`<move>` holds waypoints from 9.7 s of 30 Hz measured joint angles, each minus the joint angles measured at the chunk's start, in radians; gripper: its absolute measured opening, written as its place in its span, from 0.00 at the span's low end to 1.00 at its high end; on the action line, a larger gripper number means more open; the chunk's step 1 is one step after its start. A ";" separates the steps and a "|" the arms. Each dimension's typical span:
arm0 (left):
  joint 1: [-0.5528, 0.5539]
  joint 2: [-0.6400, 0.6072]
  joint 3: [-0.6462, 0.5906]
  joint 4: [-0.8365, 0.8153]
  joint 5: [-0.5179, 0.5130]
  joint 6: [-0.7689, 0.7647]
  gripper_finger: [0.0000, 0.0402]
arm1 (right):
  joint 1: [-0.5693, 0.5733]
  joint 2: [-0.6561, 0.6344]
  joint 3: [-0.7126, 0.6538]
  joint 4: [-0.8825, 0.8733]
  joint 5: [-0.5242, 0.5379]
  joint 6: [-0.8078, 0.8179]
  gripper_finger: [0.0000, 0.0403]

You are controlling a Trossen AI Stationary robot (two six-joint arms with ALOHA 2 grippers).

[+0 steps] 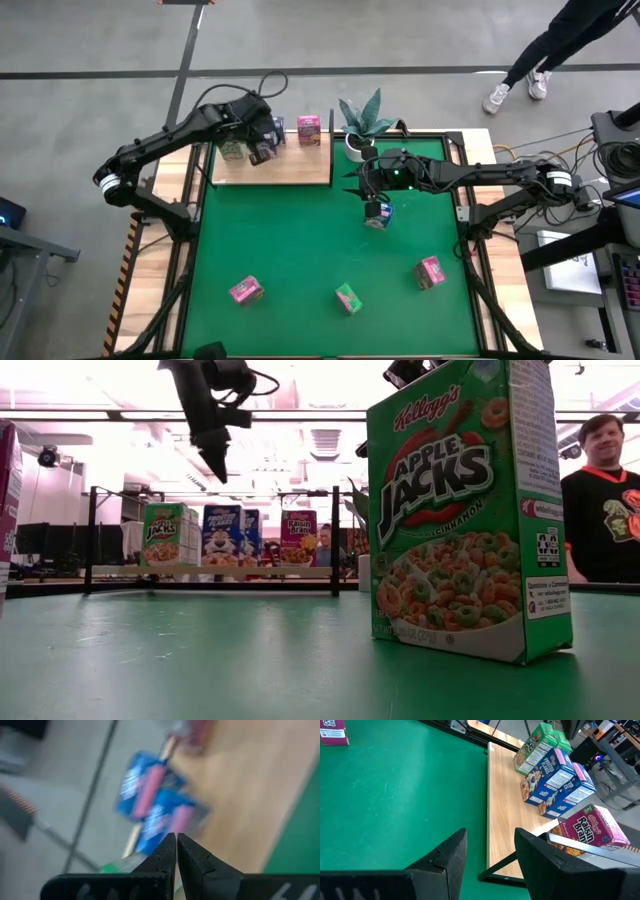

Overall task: Stack cereal on shelf
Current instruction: Adjust the blue cereal on the shelf, then put the blue cereal box on the shelf aligned with the other blue cereal boxes

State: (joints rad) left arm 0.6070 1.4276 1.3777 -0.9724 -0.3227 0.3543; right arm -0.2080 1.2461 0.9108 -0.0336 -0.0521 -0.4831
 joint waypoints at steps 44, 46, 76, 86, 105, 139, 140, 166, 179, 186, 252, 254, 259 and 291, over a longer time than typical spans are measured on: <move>0.199 0.091 0.000 -0.052 0.151 0.073 0.00 | 0.000 0.000 0.000 0.001 0.000 0.000 0.39; 0.199 0.091 0.000 -0.047 0.154 0.072 0.00 | 0.000 0.000 0.000 0.001 0.000 0.000 0.39; 0.199 0.091 -0.012 0.002 0.177 0.045 0.00 | 0.000 0.000 0.000 0.002 0.000 0.000 0.39; 0.199 0.091 -0.012 0.004 0.219 0.020 0.00 | 0.000 0.000 0.000 0.003 0.000 -0.005 0.39; 0.198 0.092 -0.013 0.024 0.221 0.003 0.00 | 0.000 0.000 0.000 0.009 0.000 -0.013 0.39; -0.277 -0.241 -0.213 0.325 0.210 -0.128 0.00 | 0.124 -0.008 0.000 0.003 0.005 0.264 0.39; -0.316 -0.266 -0.246 0.375 0.210 -0.128 0.00 | 0.137 -0.012 0.000 -0.002 0.014 0.282 0.39; -0.541 -0.467 -0.532 0.756 0.200 -0.080 0.00 | 0.230 -0.012 0.186 -0.831 0.211 0.644 0.57; -0.540 -0.466 -0.532 0.756 0.199 -0.071 0.00 | 0.230 -0.014 0.132 -0.861 0.253 0.678 0.66; -0.540 -0.466 -0.532 0.756 0.199 -0.063 0.00 | 0.230 -0.014 0.043 -0.776 0.264 0.694 0.63; -0.497 -0.633 -0.745 1.143 0.146 0.075 0.00 | 0.227 0.138 0.483 -0.382 0.256 0.252 0.33; -0.497 -0.663 -0.757 1.147 0.146 0.071 0.00 | 0.224 0.190 0.540 -0.397 0.255 0.214 0.33; -0.498 -0.722 -0.774 1.140 0.146 0.045 0.00 | 0.194 0.325 0.709 -0.490 0.255 0.150 0.33; -0.498 -0.778 -0.799 1.143 0.148 0.038 0.00 | -0.114 0.929 1.299 -0.721 -0.016 0.039 0.33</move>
State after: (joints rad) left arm 0.1085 0.6495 0.5789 0.1703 -0.1745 0.3920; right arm -0.3217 2.1749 2.2097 -0.7543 -0.0677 -0.4445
